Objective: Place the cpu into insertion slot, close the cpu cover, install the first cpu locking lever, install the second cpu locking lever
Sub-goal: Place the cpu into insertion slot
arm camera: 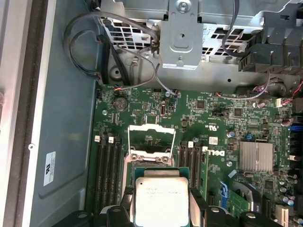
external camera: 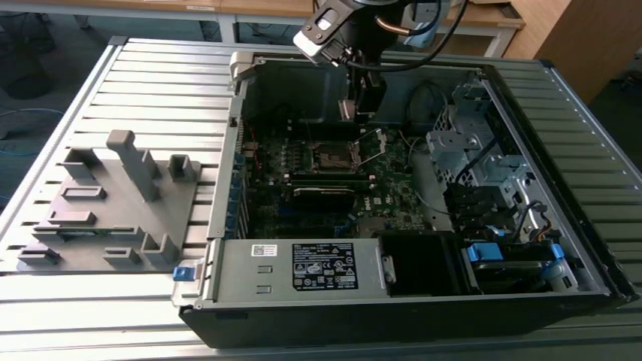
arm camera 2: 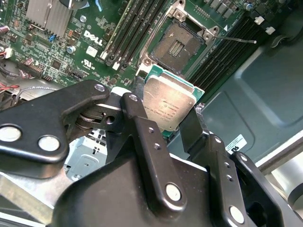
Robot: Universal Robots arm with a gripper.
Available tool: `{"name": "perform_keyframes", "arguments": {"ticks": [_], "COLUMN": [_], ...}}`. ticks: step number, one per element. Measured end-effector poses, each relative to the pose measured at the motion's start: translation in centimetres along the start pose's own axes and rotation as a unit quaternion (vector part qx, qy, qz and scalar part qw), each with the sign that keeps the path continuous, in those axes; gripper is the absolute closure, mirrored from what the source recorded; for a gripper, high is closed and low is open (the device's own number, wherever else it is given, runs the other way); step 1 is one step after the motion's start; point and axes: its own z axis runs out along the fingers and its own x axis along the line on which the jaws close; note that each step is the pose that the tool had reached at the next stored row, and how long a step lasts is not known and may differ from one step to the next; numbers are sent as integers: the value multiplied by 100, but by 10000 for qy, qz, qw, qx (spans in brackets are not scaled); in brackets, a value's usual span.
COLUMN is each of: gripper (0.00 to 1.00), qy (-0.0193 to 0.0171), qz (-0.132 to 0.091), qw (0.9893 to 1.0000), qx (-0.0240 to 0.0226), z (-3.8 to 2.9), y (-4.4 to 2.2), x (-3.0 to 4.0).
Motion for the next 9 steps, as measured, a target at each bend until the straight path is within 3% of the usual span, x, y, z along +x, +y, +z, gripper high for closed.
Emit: {"name": "perform_keyframes", "arguments": {"ticks": [9], "gripper": [46], "qy": [0], "qz": [0], "qw": [10000], "qx": [0], "z": [24], "y": [-2], "x": [0]}}
